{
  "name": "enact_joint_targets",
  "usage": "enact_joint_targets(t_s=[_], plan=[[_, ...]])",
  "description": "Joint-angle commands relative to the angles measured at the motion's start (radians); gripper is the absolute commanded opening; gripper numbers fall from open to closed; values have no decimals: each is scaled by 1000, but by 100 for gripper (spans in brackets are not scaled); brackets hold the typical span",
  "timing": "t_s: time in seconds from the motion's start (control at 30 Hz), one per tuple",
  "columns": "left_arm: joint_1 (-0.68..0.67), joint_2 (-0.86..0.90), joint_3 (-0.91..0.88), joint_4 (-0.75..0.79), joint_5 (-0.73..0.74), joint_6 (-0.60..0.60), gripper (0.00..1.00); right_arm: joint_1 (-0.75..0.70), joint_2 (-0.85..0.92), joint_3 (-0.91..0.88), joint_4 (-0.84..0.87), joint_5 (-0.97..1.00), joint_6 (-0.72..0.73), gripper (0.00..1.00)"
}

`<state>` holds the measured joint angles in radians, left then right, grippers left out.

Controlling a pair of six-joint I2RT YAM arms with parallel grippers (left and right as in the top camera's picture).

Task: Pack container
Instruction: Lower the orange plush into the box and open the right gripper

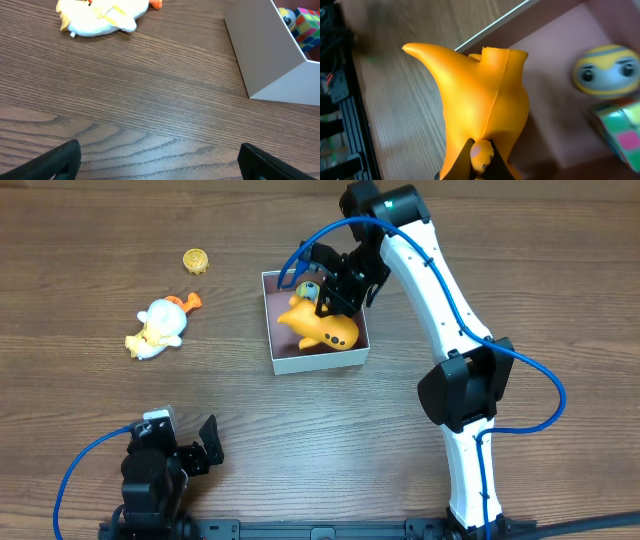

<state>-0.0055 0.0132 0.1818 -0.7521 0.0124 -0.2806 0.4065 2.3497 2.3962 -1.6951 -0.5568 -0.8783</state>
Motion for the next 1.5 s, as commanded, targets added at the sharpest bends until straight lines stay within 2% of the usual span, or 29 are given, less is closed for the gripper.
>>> enact_joint_targets(t_s=[0.0, 0.57, 0.83, 1.13, 1.47], plan=[[7, -8, -10, 2, 6, 19, 100, 0, -14, -57, 1, -77, -145, 4], [7, -8, -10, 2, 6, 19, 100, -1, -14, -72, 69, -53, -257, 4], [7, -8, -10, 2, 6, 19, 100, -1, -13, -87, 110, -30, -257, 4], [7, -8, -10, 2, 6, 19, 100, -2, -13, -216, 250, 4, -246, 4], [7, -8, -10, 2, 6, 19, 100, -2, -13, -217, 323, 108, -232, 4]])
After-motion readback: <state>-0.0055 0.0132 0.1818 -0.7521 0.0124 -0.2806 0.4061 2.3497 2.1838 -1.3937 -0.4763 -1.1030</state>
